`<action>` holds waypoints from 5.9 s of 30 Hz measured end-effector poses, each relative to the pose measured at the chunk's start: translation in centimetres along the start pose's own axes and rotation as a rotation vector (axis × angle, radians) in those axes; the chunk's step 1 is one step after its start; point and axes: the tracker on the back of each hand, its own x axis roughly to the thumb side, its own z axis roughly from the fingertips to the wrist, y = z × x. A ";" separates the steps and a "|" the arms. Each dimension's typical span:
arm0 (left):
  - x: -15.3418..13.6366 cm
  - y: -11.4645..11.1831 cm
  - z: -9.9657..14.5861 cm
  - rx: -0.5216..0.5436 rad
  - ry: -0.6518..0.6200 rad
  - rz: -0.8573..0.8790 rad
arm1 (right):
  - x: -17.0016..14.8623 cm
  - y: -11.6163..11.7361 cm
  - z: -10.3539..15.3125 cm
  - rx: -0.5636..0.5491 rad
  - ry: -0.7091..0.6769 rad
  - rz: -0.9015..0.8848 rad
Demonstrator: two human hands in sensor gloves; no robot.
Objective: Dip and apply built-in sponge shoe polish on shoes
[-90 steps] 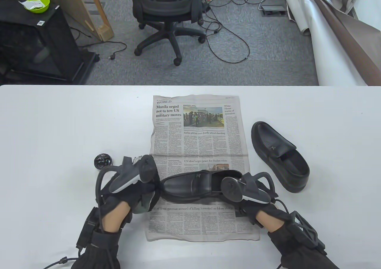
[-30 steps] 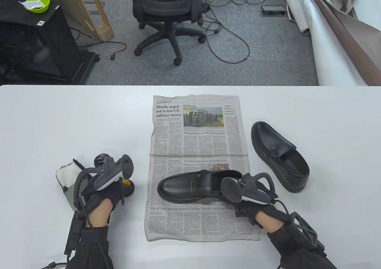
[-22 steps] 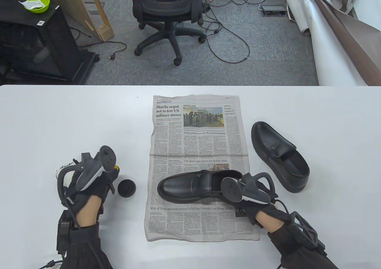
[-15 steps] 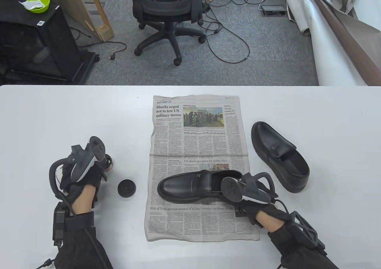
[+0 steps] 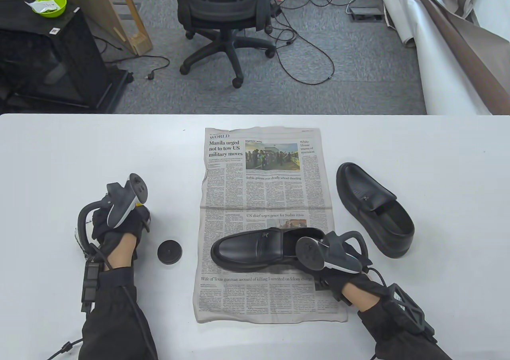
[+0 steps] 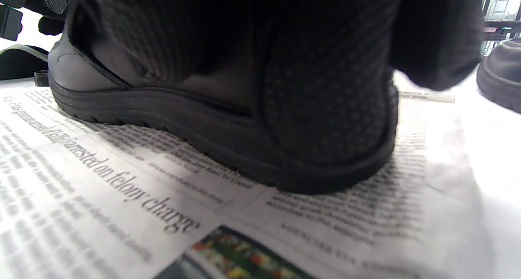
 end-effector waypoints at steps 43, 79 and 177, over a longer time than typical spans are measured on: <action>13.4 1.6 16.4 0.017 -0.649 -0.051 | 0.1 0.0 -0.1 -0.001 -0.004 0.011; 13.7 1.6 16.9 -0.064 -0.623 0.021 | 0.1 -0.1 -0.3 -0.013 0.008 0.020; 16.6 1.1 15.5 0.261 -0.497 0.064 | 0.2 0.1 -0.2 -0.022 -0.004 0.023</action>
